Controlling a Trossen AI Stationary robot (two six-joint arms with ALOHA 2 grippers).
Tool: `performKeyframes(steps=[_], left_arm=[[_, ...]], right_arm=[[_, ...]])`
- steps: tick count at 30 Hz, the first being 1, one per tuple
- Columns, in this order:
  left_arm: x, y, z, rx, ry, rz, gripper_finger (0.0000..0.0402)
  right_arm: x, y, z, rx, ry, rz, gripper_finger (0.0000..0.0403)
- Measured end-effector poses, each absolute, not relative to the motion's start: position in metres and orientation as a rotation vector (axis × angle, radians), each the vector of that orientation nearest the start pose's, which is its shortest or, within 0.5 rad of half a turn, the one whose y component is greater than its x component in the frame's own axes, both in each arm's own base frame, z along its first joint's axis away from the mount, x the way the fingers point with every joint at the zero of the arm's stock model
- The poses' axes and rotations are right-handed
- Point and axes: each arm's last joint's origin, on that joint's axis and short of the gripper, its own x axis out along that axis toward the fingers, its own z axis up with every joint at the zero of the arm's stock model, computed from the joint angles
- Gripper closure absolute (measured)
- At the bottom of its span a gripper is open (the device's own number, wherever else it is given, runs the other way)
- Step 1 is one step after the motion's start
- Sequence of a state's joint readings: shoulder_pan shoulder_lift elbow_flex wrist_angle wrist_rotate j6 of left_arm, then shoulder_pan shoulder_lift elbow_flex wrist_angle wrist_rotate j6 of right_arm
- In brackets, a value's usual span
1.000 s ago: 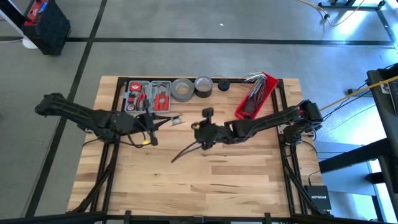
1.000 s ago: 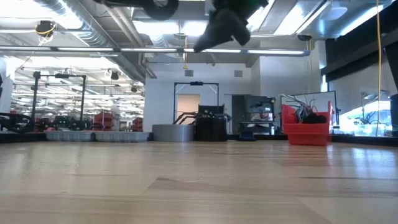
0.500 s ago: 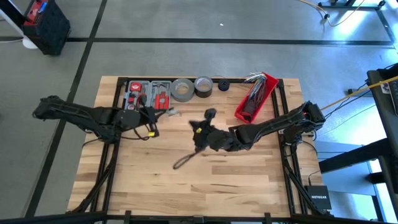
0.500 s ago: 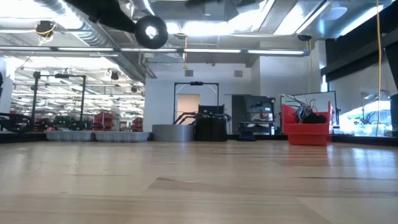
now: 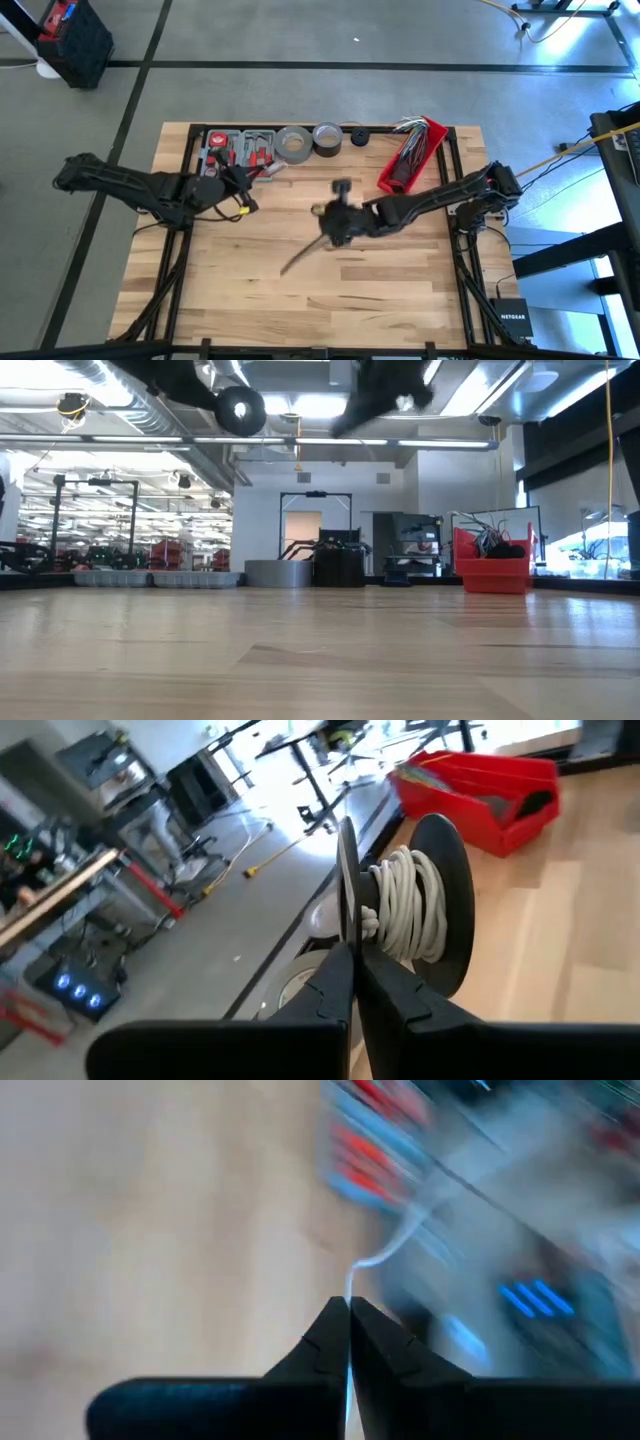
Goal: Coil cords
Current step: Uncoil the white wire from the black spool
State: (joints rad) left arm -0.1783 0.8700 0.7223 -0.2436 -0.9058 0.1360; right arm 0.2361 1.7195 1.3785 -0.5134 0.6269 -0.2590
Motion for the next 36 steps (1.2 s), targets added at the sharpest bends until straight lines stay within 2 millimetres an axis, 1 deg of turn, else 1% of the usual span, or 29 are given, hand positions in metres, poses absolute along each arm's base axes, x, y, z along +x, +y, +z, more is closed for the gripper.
performKeyframes(steps=[3,6,9,11,14,17,20,23,26,28,30,32,34,36], left_arm=[[0.181,-0.015,0.295,0.376,0.407,0.656,0.0400],[0.179,-0.018,0.292,0.422,0.440,0.621,0.0400],[0.177,-0.018,0.287,0.470,0.500,0.605,0.0400],[0.175,-0.015,0.284,0.489,0.542,0.619,0.0400],[0.174,-0.008,0.283,0.473,0.560,0.705,0.0400],[0.172,0.000,0.283,0.455,0.561,0.829,0.0400],[0.170,0.007,0.284,0.410,0.533,0.954,0.0400],[0.169,0.012,0.285,0.380,0.511,1.034,0.0400],[0.169,0.014,0.285,0.358,0.502,1.052,0.0400],[0.169,0.014,0.285,0.358,0.502,1.051,0.0400],[0.169,0.013,0.285,0.361,0.503,1.047,0.0400],[0.169,0.012,0.285,0.363,0.500,1.040,0.0400],[0.169,0.010,0.285,0.362,0.497,1.024,0.0400],[0.170,0.008,0.285,0.360,0.497,0.989,0.0400]], right_arm=[[0.359,0.050,0.270,-0.649,0.873,-0.564,0.0395],[0.357,0.037,0.275,-0.700,0.835,-0.815,0.0395],[0.359,0.036,0.281,-0.739,0.771,-0.967,0.0395],[0.361,0.042,0.285,-0.751,0.729,-0.994,0.0395],[0.367,0.057,0.292,-0.756,0.669,-0.931,0.0395],[0.373,0.076,0.301,-0.740,0.580,-0.777,0.0395],[0.377,0.096,0.305,-0.729,0.493,-0.512,0.0395],[0.378,0.111,0.302,-0.718,0.450,-0.205,0.0395],[0.376,0.117,0.295,-0.666,0.456,0.073,0.0395],[0.375,0.116,0.290,-0.633,0.499,0.182,0.0395],[0.372,0.111,0.284,-0.597,0.574,0.197,0.0395],[0.370,0.103,0.279,-0.575,0.655,0.115,0.0395],[0.369,0.093,0.276,-0.539,0.708,-0.068,0.0391],[0.369,0.080,0.274,-0.497,0.728,-0.292,0.0380]])
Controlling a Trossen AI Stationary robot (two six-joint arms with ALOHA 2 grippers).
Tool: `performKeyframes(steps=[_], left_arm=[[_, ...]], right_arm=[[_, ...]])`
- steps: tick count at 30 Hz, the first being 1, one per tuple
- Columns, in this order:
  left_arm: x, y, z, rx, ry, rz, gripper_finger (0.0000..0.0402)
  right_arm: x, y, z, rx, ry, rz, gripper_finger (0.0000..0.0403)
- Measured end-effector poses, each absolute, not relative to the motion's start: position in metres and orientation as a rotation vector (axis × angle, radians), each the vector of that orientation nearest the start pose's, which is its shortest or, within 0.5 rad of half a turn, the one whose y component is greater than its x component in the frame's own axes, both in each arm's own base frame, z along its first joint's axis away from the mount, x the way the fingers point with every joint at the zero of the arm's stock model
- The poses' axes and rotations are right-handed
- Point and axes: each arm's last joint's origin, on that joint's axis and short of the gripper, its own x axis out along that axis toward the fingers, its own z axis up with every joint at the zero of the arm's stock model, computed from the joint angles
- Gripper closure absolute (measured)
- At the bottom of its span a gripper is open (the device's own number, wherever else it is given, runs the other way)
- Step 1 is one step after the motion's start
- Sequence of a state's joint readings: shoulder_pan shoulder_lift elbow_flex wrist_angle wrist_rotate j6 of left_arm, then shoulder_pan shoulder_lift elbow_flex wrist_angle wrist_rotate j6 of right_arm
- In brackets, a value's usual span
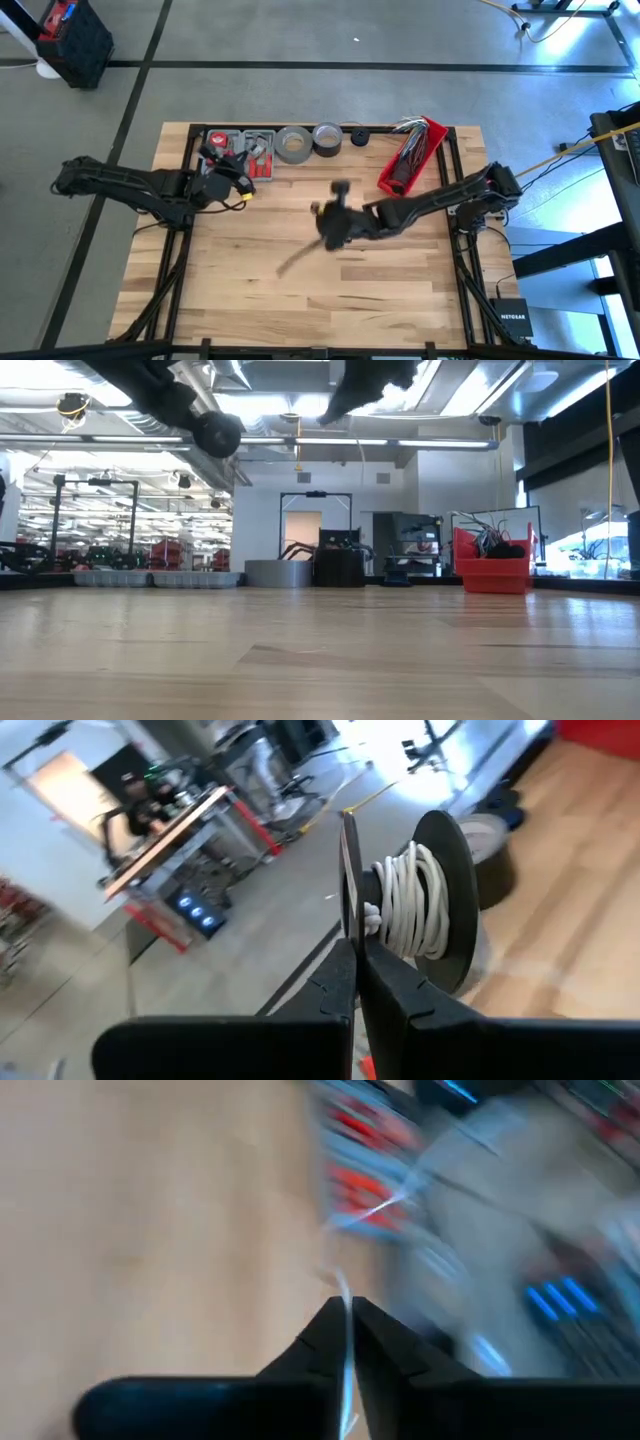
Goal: Coil cords
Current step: Uncoil the white wire from the black spool
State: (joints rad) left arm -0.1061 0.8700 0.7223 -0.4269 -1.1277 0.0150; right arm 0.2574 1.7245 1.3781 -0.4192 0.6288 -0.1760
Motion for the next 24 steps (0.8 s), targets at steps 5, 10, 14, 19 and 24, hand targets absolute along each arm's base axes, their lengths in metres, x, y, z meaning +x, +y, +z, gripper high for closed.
performKeyframes(steps=[5,10,14,19,24], left_arm=[[0.173,0.002,0.286,0.364,0.494,0.870,0.0400],[0.177,-0.005,0.288,0.382,0.488,0.727,0.0400],[0.178,-0.011,0.287,0.416,0.501,0.613,0.0400],[0.178,-0.016,0.287,0.424,0.501,0.554,0.0400],[0.178,-0.018,0.286,0.440,0.504,0.527,0.0400]], right_arm=[[0.366,0.054,0.270,-0.417,0.774,-0.522,0.0325],[0.368,0.043,0.270,-0.419,0.798,-0.497,0.0266],[0.375,0.036,0.274,-0.412,0.740,-0.468,0.0241],[0.393,0.031,0.275,-0.337,0.622,-0.279,0.0236],[0.404,0.023,0.266,-0.363,0.559,-0.316,0.0235]])
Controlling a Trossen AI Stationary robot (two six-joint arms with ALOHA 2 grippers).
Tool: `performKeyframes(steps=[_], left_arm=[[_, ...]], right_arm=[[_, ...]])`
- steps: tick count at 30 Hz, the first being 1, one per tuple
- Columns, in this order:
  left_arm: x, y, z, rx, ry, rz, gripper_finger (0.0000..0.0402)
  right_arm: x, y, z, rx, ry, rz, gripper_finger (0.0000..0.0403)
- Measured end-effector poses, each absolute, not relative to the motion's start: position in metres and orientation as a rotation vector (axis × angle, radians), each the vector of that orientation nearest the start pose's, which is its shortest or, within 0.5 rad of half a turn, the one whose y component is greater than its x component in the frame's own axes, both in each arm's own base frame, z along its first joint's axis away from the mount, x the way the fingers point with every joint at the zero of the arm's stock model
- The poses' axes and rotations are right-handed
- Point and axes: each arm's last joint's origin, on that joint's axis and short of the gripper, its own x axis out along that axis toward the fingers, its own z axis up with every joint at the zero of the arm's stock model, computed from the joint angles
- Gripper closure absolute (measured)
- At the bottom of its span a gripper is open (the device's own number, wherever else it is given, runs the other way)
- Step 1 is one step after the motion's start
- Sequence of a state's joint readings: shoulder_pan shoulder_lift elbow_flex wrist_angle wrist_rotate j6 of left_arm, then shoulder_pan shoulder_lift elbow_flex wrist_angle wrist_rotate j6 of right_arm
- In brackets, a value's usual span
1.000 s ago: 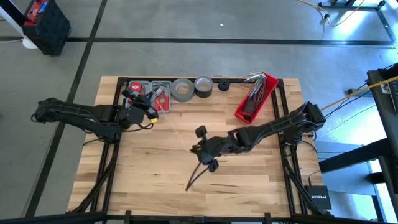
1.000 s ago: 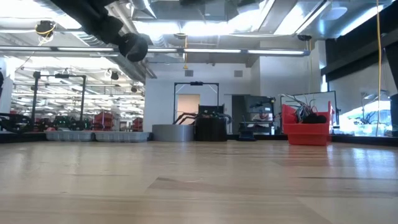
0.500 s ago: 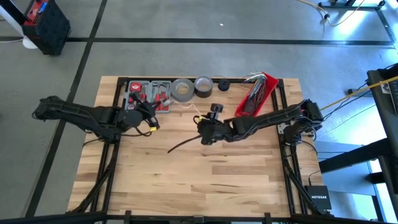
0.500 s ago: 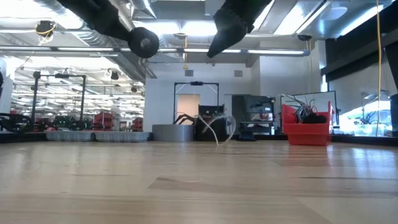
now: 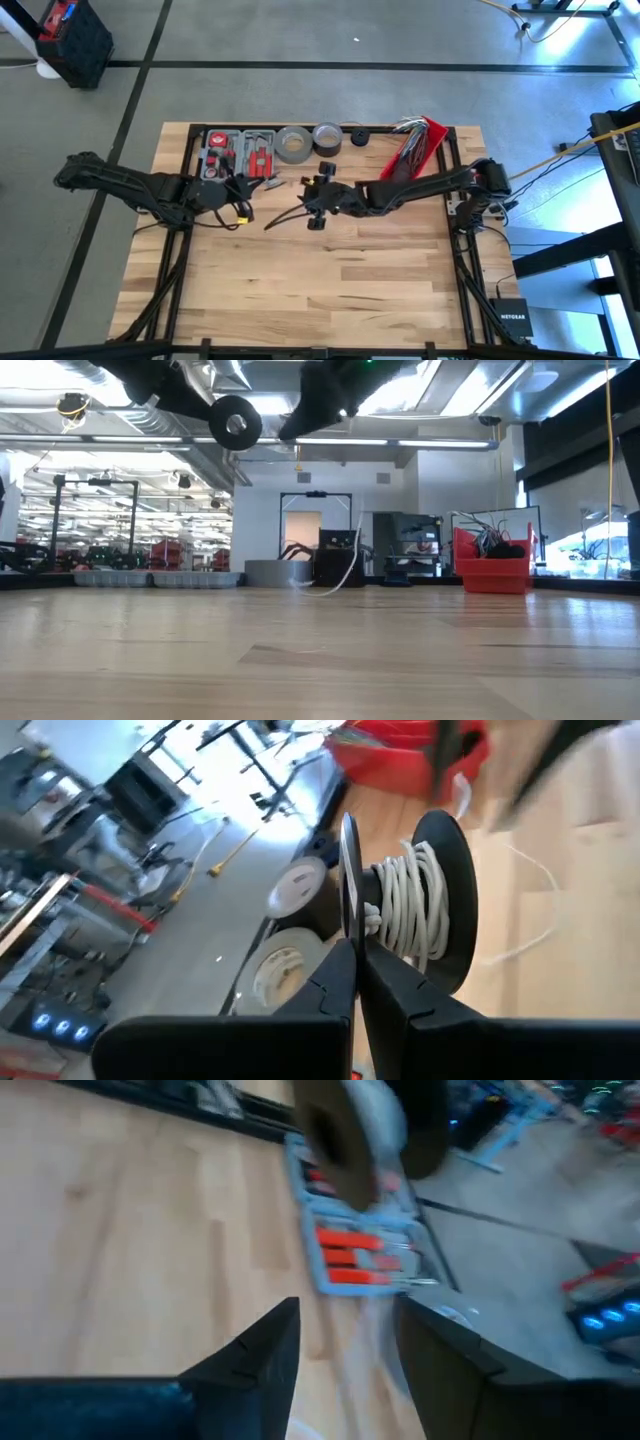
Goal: Coil cords
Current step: Uncoil the white wire from the black spool
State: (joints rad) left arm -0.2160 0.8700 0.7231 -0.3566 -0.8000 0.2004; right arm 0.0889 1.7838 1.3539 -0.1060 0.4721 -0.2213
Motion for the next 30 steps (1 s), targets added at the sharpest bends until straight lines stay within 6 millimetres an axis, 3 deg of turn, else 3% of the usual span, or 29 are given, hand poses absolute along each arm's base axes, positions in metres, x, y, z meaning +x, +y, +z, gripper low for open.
performKeyframes(steps=[11,18,26,30], left_arm=[[0.180,-0.021,0.285,0.425,0.508,0.403,0.0400],[0.180,-0.021,0.284,0.431,0.517,0.401,0.0400],[0.180,-0.021,0.284,0.430,0.516,0.401,0.0400],[0.180,-0.021,0.284,0.429,0.520,0.401,0.0400]], right_arm=[[0.422,0.015,0.235,-0.518,0.606,-0.347,0.0243],[0.419,0.020,0.243,-0.554,0.600,-0.362,0.0294],[0.412,0.033,0.253,-0.579,0.592,-0.354,0.0391],[0.412,0.037,0.254,-0.603,0.581,-0.358,0.0391]])
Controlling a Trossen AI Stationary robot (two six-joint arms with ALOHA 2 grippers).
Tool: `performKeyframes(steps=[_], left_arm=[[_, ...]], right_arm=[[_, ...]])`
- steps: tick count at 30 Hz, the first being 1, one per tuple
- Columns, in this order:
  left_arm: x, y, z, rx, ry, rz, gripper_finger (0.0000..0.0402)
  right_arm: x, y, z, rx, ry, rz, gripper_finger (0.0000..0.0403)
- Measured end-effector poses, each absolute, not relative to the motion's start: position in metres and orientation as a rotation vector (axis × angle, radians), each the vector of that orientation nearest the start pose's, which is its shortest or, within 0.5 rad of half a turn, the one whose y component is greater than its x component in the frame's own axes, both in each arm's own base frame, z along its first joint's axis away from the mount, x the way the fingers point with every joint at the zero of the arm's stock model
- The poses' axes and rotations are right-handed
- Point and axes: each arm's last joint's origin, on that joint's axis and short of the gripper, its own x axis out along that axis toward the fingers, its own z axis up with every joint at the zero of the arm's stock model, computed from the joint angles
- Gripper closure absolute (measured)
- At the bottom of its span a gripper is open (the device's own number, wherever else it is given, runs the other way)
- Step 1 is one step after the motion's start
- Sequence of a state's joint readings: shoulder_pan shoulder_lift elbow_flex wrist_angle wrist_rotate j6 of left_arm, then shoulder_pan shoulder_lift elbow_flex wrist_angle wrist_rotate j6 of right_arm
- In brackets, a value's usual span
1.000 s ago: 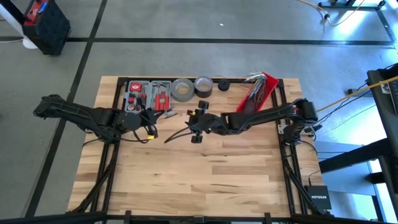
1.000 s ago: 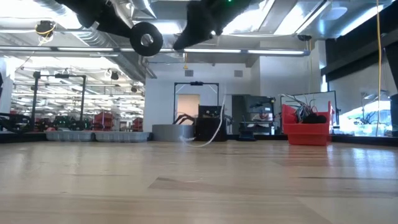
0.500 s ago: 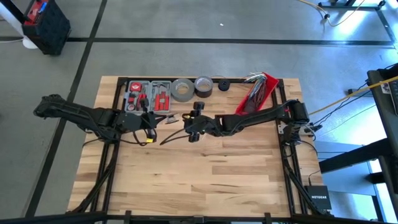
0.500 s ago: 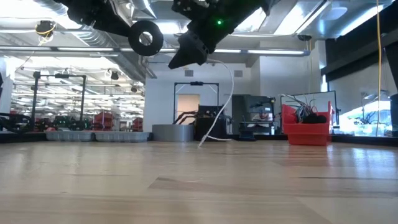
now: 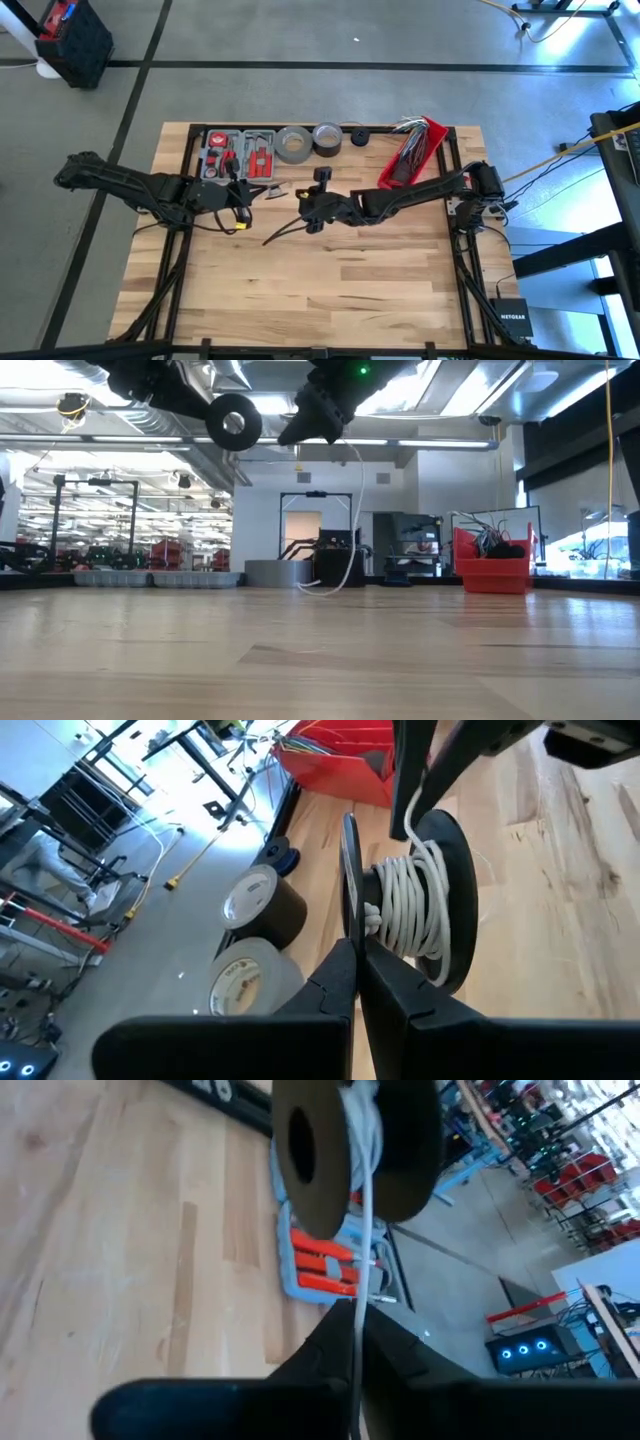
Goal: Coil cords
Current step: Uncoil the white wire from the black spool
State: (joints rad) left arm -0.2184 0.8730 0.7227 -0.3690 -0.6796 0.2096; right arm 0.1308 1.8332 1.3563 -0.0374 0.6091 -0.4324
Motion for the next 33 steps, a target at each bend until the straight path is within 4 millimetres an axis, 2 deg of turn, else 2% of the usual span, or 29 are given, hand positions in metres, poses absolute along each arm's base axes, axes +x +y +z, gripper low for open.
performKeyframes(steps=[3,8,13,17,20,27,33], left_arm=[[0.179,-0.021,0.283,0.431,0.527,0.404,0.0400],[0.180,-0.018,0.283,0.409,0.526,0.424,0.0400],[0.181,-0.015,0.285,0.377,0.500,0.449,0.0400],[0.185,-0.013,0.294,0.322,0.406,0.491,0.0400],[0.187,-0.014,0.301,0.285,0.327,0.497,0.0400],[0.186,-0.026,0.305,0.287,0.276,0.440,0.0400],[0.180,-0.031,0.302,0.336,0.322,0.397,0.0400]], right_arm=[[0.413,0.045,0.259,-0.628,0.534,-0.356,0.0397],[0.415,0.071,0.275,-0.675,0.370,-0.360,0.0397],[0.416,0.087,0.279,-0.669,0.277,-0.187,0.0398],[0.415,0.091,0.271,-0.687,0.303,0.033,0.0400],[0.413,0.086,0.261,-0.714,0.402,0.057,0.0399],[0.405,0.054,0.244,-0.807,0.705,-0.210,0.0400],[0.390,0.033,0.238,-0.918,0.917,-0.640,0.0396]])
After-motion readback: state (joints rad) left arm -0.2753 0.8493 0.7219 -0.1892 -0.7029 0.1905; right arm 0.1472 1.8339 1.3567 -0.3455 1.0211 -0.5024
